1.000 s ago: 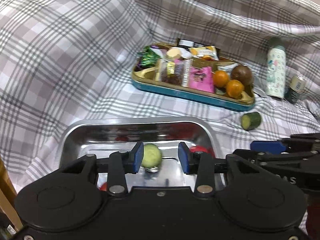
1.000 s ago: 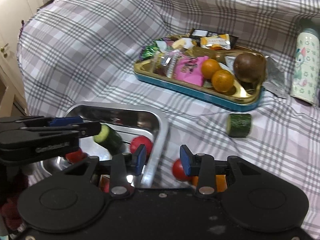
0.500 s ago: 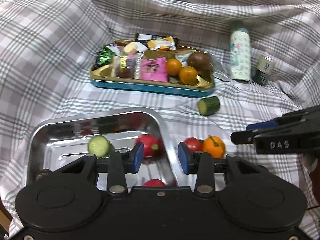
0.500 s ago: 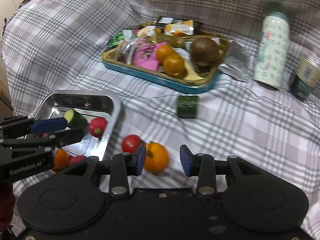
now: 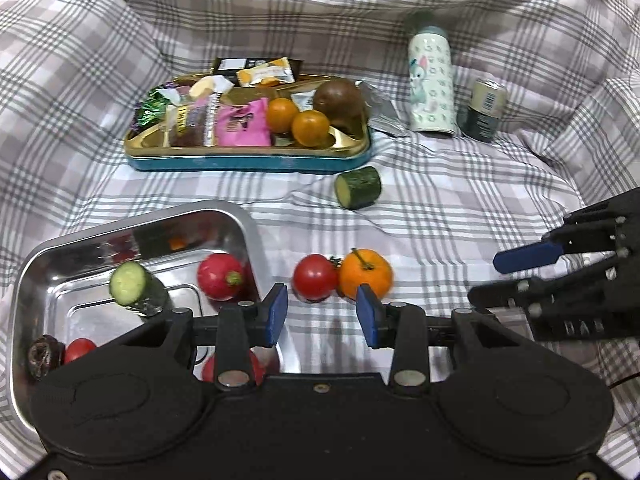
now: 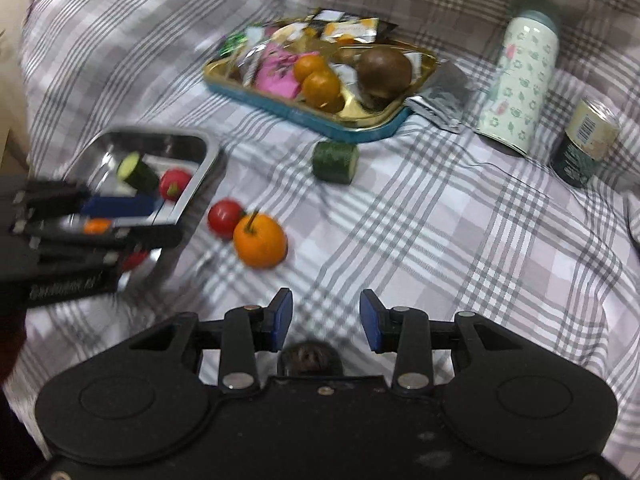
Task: Organize fruits
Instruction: 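Grasp the dark round fruit with the right tool while the left tool approaches an orange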
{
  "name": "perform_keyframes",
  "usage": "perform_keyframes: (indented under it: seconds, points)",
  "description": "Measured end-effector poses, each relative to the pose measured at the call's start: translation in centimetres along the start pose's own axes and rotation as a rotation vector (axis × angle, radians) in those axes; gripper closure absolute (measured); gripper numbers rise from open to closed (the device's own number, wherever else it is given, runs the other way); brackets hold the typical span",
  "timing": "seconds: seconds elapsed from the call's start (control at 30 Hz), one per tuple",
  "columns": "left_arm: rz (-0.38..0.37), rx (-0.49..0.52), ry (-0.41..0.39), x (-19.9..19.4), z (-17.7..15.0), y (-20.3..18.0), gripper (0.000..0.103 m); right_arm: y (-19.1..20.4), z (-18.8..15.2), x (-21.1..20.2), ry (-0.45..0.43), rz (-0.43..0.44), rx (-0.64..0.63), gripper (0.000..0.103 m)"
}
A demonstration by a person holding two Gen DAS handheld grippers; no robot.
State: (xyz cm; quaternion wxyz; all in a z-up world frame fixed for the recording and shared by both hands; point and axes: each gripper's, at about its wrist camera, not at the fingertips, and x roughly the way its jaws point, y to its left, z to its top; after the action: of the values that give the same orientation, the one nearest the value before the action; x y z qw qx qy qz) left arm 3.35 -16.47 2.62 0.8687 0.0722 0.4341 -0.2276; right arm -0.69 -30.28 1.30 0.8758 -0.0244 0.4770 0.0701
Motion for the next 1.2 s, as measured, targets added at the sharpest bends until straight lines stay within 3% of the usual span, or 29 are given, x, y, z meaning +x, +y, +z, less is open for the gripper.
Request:
perform_keyframes:
  seconds: [0.33,0.47,0.93,1.2]
  points:
    - [-0.025,0.001,0.021,0.7,-0.2,-0.9,0.055,1.9,-2.5,0.4,0.061,0.03,-0.191,0.063]
    - [-0.033,0.0,0.027,0.9,-0.1,-1.1,0.055,1.7,-2.6,1.7,0.112,0.02,-0.177,0.06]
    - [-0.056,-0.048,0.058,3.2,0.5,-1.8,0.056,1.3,-2.5,3.1,0.138,-0.009,-0.164,0.058]
    - [-0.04,-0.063,0.063,4.9,0.9,-2.3,0.055,-1.2,-1.5,3.1,0.126,-0.072,-0.035,0.058]
